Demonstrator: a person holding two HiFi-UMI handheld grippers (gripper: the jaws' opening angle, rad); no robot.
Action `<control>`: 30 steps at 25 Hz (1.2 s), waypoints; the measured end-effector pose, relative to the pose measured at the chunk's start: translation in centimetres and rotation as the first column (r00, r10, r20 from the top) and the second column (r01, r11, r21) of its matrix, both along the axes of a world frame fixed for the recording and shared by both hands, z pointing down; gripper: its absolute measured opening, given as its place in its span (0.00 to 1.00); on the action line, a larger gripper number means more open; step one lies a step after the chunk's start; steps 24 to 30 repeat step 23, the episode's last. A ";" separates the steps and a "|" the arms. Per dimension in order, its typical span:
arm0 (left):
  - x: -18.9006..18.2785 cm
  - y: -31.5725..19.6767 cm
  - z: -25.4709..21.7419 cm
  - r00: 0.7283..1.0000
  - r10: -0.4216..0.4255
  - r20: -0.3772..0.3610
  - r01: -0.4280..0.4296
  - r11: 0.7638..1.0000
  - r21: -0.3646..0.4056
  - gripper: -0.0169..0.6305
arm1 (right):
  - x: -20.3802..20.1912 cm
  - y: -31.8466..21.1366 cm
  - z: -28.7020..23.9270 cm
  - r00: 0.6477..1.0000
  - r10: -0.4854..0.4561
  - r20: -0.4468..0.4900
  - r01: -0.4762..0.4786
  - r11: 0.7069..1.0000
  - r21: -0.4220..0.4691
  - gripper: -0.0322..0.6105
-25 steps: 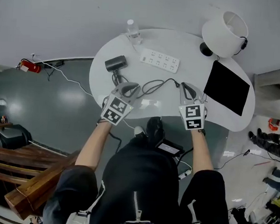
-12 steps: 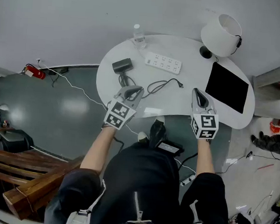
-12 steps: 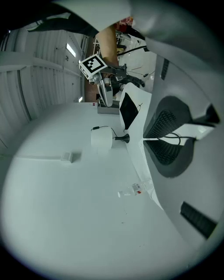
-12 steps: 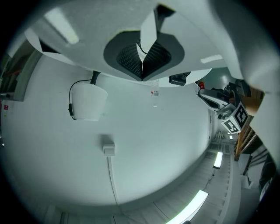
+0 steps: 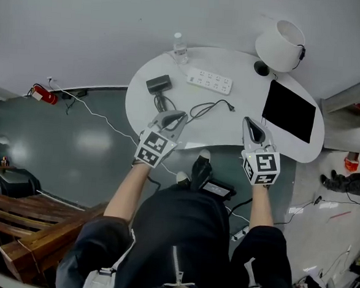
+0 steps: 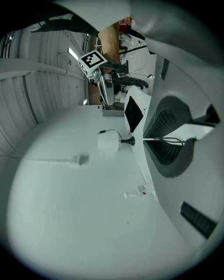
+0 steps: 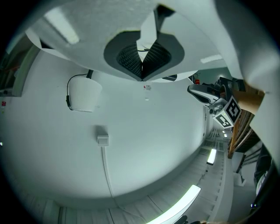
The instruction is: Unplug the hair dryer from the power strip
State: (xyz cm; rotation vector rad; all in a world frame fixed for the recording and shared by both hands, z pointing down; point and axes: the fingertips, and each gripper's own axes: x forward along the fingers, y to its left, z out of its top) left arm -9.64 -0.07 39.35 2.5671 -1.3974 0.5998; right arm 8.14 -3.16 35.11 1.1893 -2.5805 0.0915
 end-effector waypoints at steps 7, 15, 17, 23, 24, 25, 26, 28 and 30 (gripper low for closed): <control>-0.1 1.1 -0.2 1.000 0.020 0.006 -0.020 1.000 0.005 0.06 | -0.1 1.4 -0.1 1.000 0.000 -0.018 0.000 1.000 0.001 0.06; -0.2 1.4 -0.4 0.999 0.034 0.005 -0.034 0.999 0.014 0.06 | -0.7 1.5 -0.3 1.000 0.005 -0.006 -0.006 1.000 -0.006 0.06; -0.2 1.6 -0.2 0.999 0.033 0.003 -0.033 0.999 0.011 0.06 | -0.8 1.7 -0.2 1.000 0.000 -0.011 -0.001 1.000 -0.010 0.06; -0.5 1.7 0.5 0.999 0.035 0.009 -0.035 0.999 0.001 0.06 | -1.1 1.4 0.2 1.000 -0.004 -0.008 0.004 1.000 -0.017 0.06; -0.5 1.7 0.5 0.999 0.035 0.009 -0.035 0.999 0.001 0.06 | -1.1 1.4 0.2 1.000 -0.004 -0.008 0.004 1.000 -0.017 0.06; -0.5 1.7 0.5 0.999 0.035 0.009 -0.035 0.999 0.001 0.06 | -1.1 1.4 0.2 1.000 -0.004 -0.008 0.004 1.000 -0.017 0.06; -0.5 1.7 0.5 0.999 0.035 0.009 -0.035 0.999 0.001 0.06 | -1.1 1.4 0.2 1.000 -0.004 -0.008 0.004 1.000 -0.017 0.06; -0.5 1.7 0.5 0.999 0.035 0.009 -0.035 0.999 0.001 0.06 | -1.1 1.4 0.2 1.000 -0.004 -0.008 0.004 1.000 -0.017 0.06; -0.5 1.7 0.5 0.999 0.035 0.009 -0.035 0.999 0.001 0.06 | -1.1 1.4 0.2 1.000 -0.004 -0.008 0.004 1.000 -0.017 0.06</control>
